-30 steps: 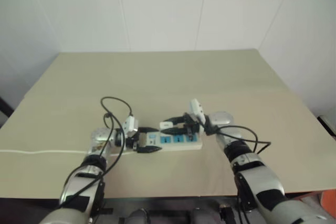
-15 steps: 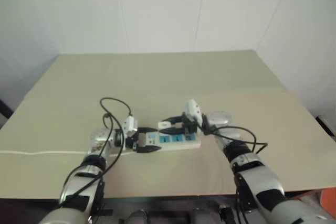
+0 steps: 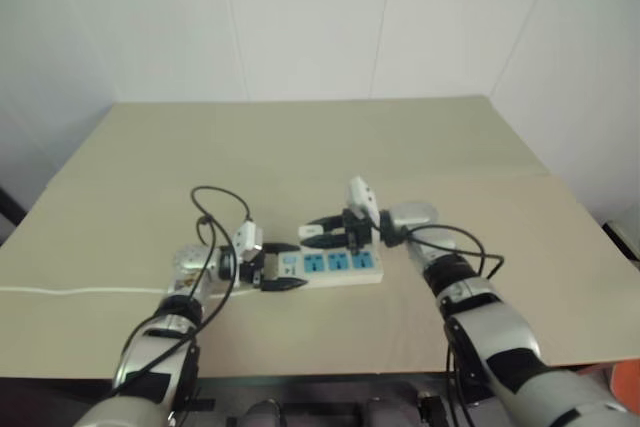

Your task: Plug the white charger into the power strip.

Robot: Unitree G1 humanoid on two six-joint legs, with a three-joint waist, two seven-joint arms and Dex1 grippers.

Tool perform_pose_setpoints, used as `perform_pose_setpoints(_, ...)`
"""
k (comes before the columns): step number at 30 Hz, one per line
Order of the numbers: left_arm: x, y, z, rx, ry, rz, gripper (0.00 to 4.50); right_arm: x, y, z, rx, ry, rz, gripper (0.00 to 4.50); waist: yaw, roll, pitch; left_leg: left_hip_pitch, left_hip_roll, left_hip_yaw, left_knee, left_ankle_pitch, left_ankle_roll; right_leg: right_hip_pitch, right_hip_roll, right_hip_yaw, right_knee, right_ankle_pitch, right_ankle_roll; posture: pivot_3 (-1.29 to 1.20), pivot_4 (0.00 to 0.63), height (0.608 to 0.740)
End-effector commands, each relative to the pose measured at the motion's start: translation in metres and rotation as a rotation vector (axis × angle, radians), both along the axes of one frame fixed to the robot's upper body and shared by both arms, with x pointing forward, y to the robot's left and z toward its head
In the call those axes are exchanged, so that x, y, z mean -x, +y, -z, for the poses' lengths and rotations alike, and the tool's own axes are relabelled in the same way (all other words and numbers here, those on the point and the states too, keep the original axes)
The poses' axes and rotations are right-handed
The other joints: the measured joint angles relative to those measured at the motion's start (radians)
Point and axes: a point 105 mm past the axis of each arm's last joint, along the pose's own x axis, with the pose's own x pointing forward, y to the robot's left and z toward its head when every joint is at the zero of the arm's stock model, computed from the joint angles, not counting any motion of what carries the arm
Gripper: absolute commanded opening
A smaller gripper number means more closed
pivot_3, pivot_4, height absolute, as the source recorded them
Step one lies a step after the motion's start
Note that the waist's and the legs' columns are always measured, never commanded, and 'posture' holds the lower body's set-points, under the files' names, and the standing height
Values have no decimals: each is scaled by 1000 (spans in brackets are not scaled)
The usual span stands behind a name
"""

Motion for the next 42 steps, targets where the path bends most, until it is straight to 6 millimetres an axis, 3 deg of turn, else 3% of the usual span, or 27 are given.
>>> perform_pose_setpoints(1, 2, -5, 3, -29, 7, 38, 3276, 9, -9, 34, 143, 130, -6, 1120, 1, 0, 0, 0, 0, 0, 0, 0, 0, 0, 0, 0, 0, 0, 0, 0, 150, 740)
perform_pose_setpoints(21, 3, -2, 4, -42, 10, 38, 3276, 12, -13, 38, 148, 154, 13, 1120, 3, 0, 0, -2, 0, 0, 0, 0, 0, -1, 0, 0, -1, 0, 0, 0, 150, 740)
perform_pose_setpoints(32, -1, -4, 0, -50, 6, 43, 3276, 13, -11, 31, 136, 172, 13, 1120, 6, 0, 0, -6, 0, -1, 0, 0, 0, -4, 0, -1, -2, 0, 0, 0, 150, 740)
perform_pose_setpoints(42, -1, -5, 0, -52, 5, 51, 3276, 16, -16, 36, 121, 94, 17, 1120, 6, 0, 0, -6, 0, -1, 0, 0, 0, -4, 0, -1, -2, 0, 1, 0, 150, 740)
